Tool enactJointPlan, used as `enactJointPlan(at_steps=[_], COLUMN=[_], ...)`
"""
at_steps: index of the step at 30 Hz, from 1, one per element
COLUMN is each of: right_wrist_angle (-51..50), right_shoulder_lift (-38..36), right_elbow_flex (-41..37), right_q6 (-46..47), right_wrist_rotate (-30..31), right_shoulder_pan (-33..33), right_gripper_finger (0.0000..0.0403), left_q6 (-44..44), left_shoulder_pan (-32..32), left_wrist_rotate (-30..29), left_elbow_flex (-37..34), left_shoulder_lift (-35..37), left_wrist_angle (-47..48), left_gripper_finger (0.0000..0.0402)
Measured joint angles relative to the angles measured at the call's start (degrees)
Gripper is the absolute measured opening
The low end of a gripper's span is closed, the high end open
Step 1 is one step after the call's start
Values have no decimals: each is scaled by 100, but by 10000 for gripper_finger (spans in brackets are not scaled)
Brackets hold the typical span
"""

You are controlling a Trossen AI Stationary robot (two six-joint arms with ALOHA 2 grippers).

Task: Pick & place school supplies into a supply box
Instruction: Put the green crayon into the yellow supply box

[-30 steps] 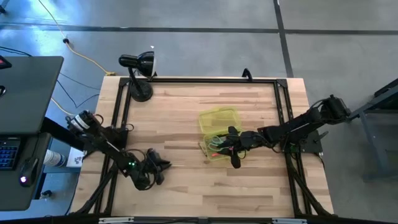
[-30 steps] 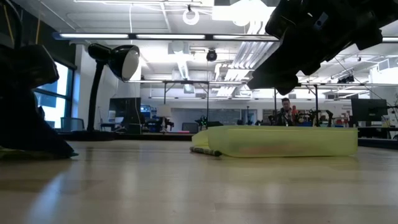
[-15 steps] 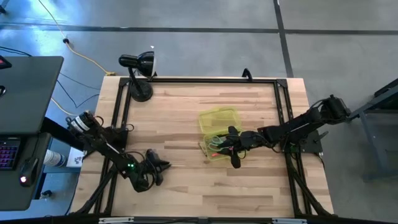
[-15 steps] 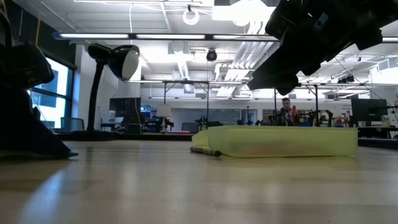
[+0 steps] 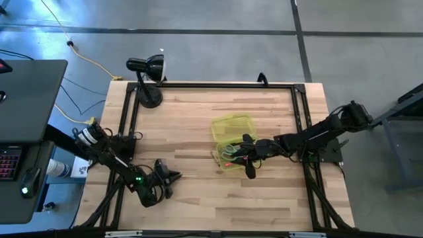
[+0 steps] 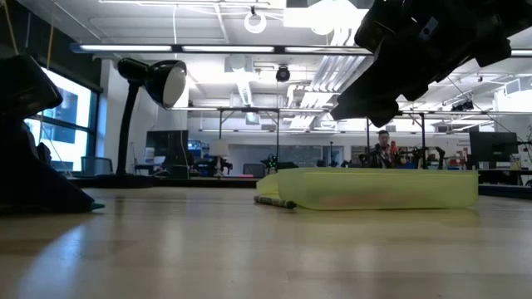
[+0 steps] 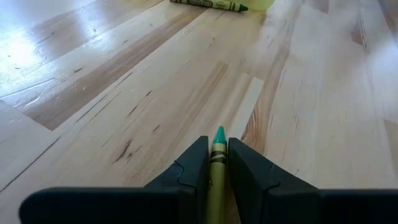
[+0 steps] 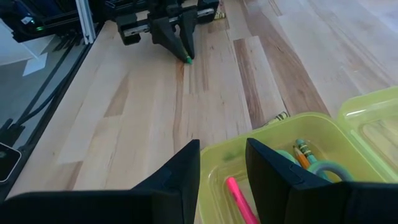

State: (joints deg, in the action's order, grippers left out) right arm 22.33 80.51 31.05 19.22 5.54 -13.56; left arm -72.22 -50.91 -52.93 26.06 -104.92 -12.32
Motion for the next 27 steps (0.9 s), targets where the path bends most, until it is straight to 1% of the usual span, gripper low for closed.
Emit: enactJointPlan(at_steps=[2,4,8,11,18,20,23,25,27], right_wrist_angle=[1,0,-2,-2,-5,-5,-4,5,30], right_shoulder_lift=[0,0,0,0,0,0,0,0,0], right_elbow_flex=[0,0,0,0,0,0,0,0,0], right_q6=[-3,-8,-17,-20,-20,-20,-20,-22,-23], right_wrist_rotate=[-12,-13,-13,-13,-15,-15,-13,34,54], right_shoulder_pan=[0,0,0,0,0,0,0,0,0], right_gripper_finger=[107,107,107,107,107,107,107,107,107], left_q6=[-12,-23,-41,-156,-249,-337,-374,-146,157], left_shoulder_pan=[1,6,6,6,28,38,85,229,526], left_wrist_rotate=[9,3,-10,-42,-351,-603,-1454,-2060,-2176], left_elbow_flex=[2,2,0,-6,64,103,216,402,627], left_shoulder_lift=[-8,-13,-13,-13,-75,-99,-142,-129,-120], left_wrist_angle=[5,-25,-102,-157,-159,-108,-192,-343,-407], left_gripper_finger=[98,86,36,35,35,35,34,34,41])
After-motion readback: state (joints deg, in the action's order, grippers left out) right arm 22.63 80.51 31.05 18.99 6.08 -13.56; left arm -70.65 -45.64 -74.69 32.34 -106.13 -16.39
